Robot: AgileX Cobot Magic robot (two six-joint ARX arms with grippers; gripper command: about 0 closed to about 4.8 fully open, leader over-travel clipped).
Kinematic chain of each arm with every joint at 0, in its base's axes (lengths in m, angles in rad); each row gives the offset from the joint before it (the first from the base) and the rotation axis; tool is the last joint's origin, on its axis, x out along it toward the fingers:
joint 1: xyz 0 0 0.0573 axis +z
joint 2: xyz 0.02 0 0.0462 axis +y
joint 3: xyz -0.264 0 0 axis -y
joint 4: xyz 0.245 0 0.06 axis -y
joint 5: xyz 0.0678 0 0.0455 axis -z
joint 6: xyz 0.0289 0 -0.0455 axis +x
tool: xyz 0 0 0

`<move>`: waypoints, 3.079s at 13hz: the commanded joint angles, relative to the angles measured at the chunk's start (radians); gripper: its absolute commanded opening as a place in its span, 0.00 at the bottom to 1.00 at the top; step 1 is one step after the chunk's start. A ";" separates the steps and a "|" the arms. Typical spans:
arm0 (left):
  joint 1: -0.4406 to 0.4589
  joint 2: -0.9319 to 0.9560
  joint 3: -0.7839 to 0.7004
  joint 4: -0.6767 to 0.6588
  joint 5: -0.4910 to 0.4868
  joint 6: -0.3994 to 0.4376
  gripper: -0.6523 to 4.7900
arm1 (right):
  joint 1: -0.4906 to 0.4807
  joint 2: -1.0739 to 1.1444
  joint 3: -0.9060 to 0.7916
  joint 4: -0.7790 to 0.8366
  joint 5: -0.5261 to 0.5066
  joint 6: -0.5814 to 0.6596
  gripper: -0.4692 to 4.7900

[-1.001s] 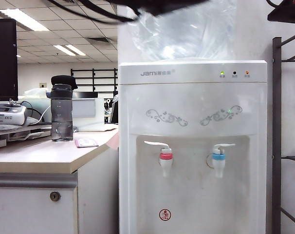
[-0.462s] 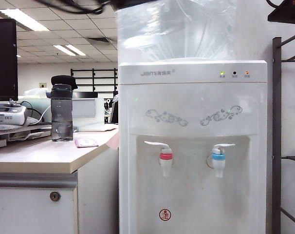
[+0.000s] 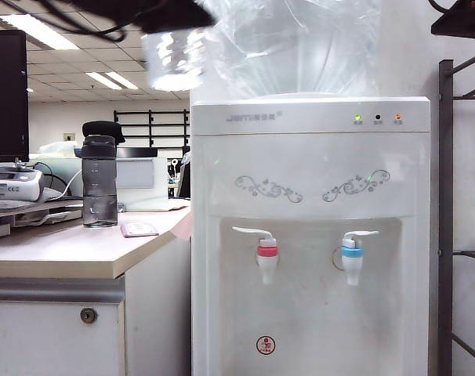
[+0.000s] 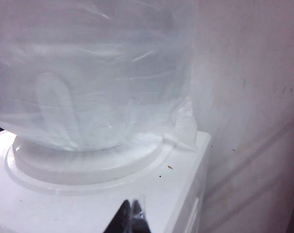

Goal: Pick up the plastic mug from the left desk, go to the cold water outlet of the water dispenser, press the vertical switch to get some water, then put the mug back on the desk.

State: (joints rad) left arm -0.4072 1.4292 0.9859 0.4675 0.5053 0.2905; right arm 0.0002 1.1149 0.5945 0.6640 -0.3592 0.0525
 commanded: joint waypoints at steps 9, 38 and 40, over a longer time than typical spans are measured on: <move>0.239 0.071 0.008 0.005 0.005 0.101 0.11 | 0.000 -0.003 0.008 0.014 0.001 0.004 0.08; 0.321 0.604 -0.037 0.395 -0.034 0.024 0.11 | 0.000 -0.003 0.008 -0.010 0.002 0.000 0.08; 0.321 0.604 -0.055 0.388 -0.034 0.023 0.11 | 0.000 -0.003 0.008 -0.009 0.002 0.000 0.08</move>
State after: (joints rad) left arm -0.0860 2.0380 0.9371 0.8627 0.4679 0.3141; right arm -0.0002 1.1149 0.5949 0.6441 -0.3592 0.0521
